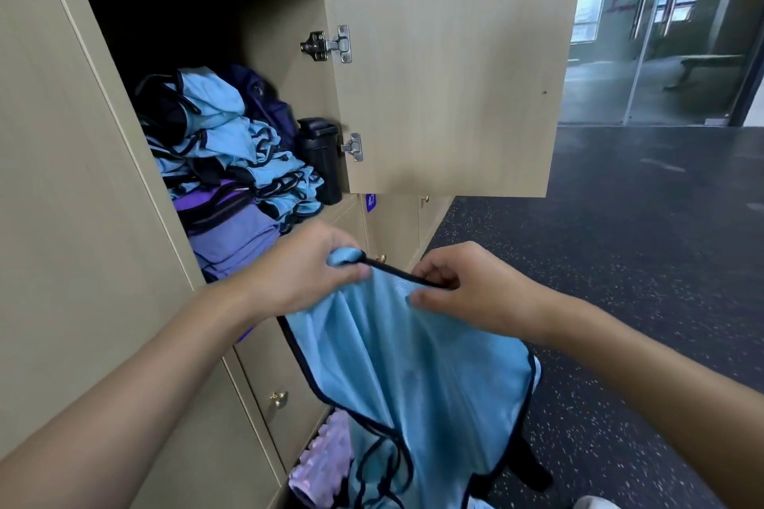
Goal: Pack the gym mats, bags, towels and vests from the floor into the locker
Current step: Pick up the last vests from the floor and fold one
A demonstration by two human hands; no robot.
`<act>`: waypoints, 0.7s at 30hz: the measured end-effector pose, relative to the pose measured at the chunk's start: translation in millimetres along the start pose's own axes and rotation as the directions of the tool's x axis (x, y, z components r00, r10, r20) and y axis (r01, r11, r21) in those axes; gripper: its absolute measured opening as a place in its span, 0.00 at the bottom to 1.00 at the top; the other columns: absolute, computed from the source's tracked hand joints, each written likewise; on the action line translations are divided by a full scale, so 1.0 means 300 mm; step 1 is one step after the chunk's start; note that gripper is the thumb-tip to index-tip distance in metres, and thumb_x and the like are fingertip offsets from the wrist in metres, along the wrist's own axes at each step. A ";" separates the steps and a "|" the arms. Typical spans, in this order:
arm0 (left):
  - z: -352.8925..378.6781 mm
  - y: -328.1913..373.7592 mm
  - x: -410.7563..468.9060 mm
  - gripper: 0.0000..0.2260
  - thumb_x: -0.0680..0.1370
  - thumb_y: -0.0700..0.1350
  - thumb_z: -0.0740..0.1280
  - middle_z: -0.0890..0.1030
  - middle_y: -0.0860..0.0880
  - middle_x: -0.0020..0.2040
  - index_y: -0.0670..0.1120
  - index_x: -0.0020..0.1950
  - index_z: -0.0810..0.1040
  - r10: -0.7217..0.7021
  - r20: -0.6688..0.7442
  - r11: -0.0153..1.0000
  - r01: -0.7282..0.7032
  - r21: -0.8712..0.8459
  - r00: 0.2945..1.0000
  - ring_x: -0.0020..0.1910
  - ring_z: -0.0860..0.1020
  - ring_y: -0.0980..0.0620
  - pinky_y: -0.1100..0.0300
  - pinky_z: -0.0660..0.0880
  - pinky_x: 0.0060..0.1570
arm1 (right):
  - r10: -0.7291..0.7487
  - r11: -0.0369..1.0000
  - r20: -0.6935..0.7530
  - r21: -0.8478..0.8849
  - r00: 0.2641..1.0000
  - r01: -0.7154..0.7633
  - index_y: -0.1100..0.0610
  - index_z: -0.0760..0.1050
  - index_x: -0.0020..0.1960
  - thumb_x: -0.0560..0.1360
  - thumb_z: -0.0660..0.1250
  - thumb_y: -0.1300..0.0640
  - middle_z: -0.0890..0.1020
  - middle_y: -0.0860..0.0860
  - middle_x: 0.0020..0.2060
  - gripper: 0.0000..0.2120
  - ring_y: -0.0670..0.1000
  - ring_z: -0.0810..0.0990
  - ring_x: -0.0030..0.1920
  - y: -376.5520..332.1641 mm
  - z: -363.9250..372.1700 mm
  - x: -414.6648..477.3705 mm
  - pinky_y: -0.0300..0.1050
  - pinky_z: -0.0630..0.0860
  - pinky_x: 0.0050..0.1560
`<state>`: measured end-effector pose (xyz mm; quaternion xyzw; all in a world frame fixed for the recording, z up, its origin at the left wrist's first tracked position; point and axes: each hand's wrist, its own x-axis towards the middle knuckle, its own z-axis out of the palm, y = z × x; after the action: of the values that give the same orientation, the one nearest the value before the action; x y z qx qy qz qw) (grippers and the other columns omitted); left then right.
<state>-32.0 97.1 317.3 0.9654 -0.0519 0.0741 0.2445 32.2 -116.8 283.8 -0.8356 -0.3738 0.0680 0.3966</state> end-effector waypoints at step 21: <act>0.022 -0.012 0.003 0.08 0.79 0.47 0.70 0.79 0.43 0.35 0.44 0.43 0.81 0.039 -0.045 0.998 -0.041 -0.056 0.998 0.28 0.70 0.53 0.58 0.69 0.30 | -0.019 0.992 0.018 0.127 1.000 0.016 0.55 0.78 0.53 0.77 0.71 0.59 0.86 0.52 0.42 0.05 0.47 0.81 0.41 -0.005 -0.061 -0.034 0.47 0.78 0.49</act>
<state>-29.7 96.9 310.2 0.9550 -0.0678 0.0987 0.2715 31.5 -134.3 295.3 -0.8047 -0.3797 0.0961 0.4462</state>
